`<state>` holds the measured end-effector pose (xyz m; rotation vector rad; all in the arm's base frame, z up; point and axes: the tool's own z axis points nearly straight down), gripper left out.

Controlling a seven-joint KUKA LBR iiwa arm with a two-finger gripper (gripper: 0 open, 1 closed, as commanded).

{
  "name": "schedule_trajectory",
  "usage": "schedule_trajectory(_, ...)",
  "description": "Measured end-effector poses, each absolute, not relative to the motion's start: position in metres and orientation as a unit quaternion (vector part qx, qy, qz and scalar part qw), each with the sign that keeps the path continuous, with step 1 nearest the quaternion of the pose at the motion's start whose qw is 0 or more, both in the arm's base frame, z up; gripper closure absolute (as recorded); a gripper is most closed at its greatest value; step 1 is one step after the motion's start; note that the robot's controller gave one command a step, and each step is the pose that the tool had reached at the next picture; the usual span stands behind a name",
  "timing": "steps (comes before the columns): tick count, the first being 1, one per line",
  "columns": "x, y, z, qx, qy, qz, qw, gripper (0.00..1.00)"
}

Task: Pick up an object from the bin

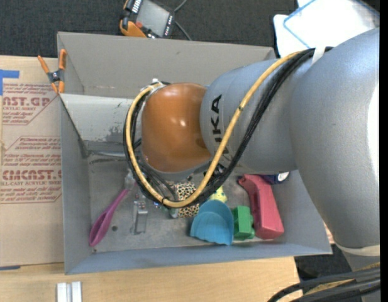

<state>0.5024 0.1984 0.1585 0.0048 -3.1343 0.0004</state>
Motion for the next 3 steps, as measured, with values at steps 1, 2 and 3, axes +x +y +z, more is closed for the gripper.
schedule_trajectory(1,0.505,0.197,0.163,0.000,-1.000,-0.001,0.000,0.00)
schedule_trajectory(2,0.524,0.245,0.071,0.189,-0.982,-0.001,0.001,0.00)
schedule_trajectory(3,0.522,0.241,0.132,0.220,-0.976,-0.002,-0.002,0.00)
